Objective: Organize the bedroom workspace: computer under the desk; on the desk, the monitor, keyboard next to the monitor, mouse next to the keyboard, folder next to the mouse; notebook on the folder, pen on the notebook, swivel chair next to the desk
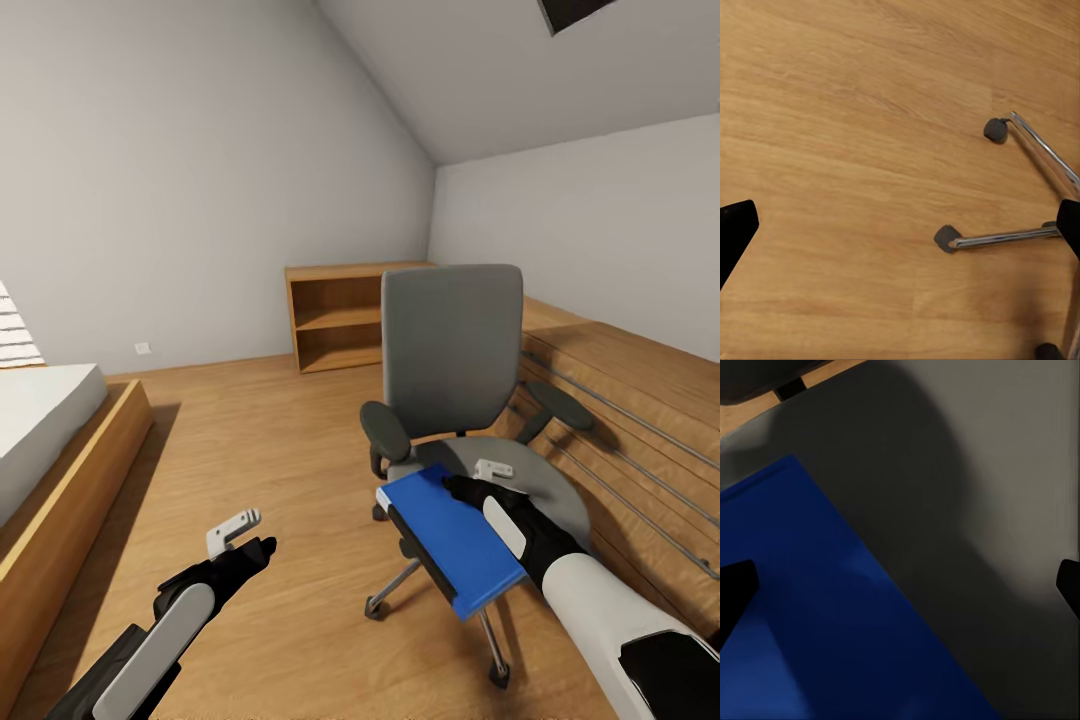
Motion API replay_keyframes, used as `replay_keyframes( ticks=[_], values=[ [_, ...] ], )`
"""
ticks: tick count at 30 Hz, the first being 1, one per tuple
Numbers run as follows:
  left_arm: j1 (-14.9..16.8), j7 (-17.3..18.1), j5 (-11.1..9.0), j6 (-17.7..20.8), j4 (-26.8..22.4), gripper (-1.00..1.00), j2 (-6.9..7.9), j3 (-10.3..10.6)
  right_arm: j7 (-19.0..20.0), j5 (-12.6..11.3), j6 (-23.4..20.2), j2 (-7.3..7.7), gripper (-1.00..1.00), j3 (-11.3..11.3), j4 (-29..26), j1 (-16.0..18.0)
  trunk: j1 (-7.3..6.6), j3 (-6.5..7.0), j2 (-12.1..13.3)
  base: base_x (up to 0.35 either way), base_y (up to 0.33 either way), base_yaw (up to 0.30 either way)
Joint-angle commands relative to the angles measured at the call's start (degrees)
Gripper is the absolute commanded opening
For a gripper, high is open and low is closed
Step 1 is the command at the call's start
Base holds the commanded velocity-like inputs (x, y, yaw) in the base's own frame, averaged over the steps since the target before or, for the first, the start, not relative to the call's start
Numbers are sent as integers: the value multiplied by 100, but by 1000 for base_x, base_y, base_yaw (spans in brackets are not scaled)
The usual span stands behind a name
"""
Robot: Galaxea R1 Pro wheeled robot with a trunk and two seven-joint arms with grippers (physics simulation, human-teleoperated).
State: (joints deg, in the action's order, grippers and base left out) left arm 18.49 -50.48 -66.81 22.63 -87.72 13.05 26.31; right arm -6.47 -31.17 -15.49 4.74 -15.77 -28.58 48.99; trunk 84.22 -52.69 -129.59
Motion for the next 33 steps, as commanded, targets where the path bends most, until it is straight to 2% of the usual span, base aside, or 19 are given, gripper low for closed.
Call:
replay_keyframes(
  ticks=[1, 9, 33],
  values=[
    [6, -40, -27, 13, -8, 100, 5, 7, -56, -73, -25, 9, 100, -58, 62, -2, -1, -7, -2, -22, 0, 0],
    [6, -28, -30, 13, -1, 100, 5, 9, -56, -73, -23, 9, 100, -56, 60, -1, -1, -7, -2, -6, 0, 0],
    [6, -32, -35, 13, 9, 100, -12, 13, -48, -64, 2, 23, 100, -40, 55, -3, -528, 424, 960, 0, 0, 0]
  ],
)
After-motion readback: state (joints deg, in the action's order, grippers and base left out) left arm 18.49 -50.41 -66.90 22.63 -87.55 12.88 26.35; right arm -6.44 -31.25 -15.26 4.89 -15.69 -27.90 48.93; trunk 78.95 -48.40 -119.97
